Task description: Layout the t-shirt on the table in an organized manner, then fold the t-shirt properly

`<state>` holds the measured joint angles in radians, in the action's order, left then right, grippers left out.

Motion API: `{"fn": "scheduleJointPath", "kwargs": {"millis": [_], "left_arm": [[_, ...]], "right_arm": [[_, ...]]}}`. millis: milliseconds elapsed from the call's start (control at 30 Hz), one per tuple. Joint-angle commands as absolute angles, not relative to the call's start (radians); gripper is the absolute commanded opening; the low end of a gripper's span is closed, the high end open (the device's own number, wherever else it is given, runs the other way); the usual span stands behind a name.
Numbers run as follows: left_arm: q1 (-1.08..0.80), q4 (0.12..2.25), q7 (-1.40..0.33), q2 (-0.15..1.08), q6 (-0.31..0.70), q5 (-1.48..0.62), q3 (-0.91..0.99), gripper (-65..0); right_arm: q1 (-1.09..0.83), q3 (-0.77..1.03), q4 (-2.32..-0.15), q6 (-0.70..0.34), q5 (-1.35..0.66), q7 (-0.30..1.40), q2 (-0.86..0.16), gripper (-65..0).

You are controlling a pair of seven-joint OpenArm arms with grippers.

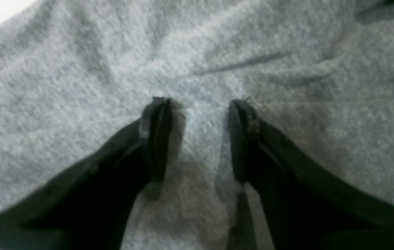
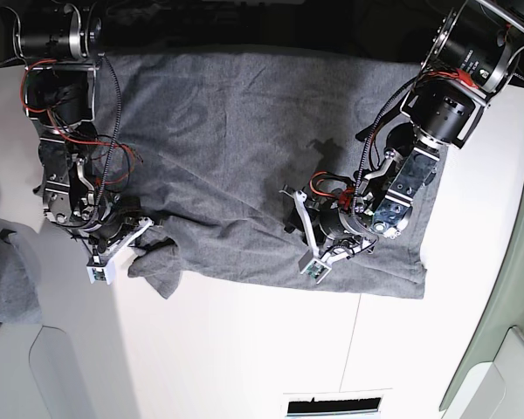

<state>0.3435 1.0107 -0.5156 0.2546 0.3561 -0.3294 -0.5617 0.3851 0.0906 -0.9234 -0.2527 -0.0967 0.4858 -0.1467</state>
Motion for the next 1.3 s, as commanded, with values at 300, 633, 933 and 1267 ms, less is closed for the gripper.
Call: {"fn": "scheduleJointPath", "kwargs": {"millis": [300,633,933,1267], "left_arm": [[0.346,1.007,-0.602,0.291,0.344,-0.287,-0.561,-34.5],[0.346,1.007,-0.599,0.296,0.344,-0.288,-0.561,-34.5],[0.347,1.007,-0.599,0.299,0.344,-0.287,-0.561,-34.5],[0.371,1.007,-0.611,0.3,0.345,-0.287,-0.561,-34.5]], "right_arm": [[0.477,0.092,-1.012,-0.204,-0.026,0.487,-0.228,-65.0],[0.484,0.097,-1.116,-0.061,-0.027,0.61,-0.265,-29.0],[0.376,0.097,-1.308,-0.114,-0.182,0.735,-0.256,-29.3],[0.026,0.097,-1.552,-0.162,-0.208,0.725,-0.229,-65.0]]}}
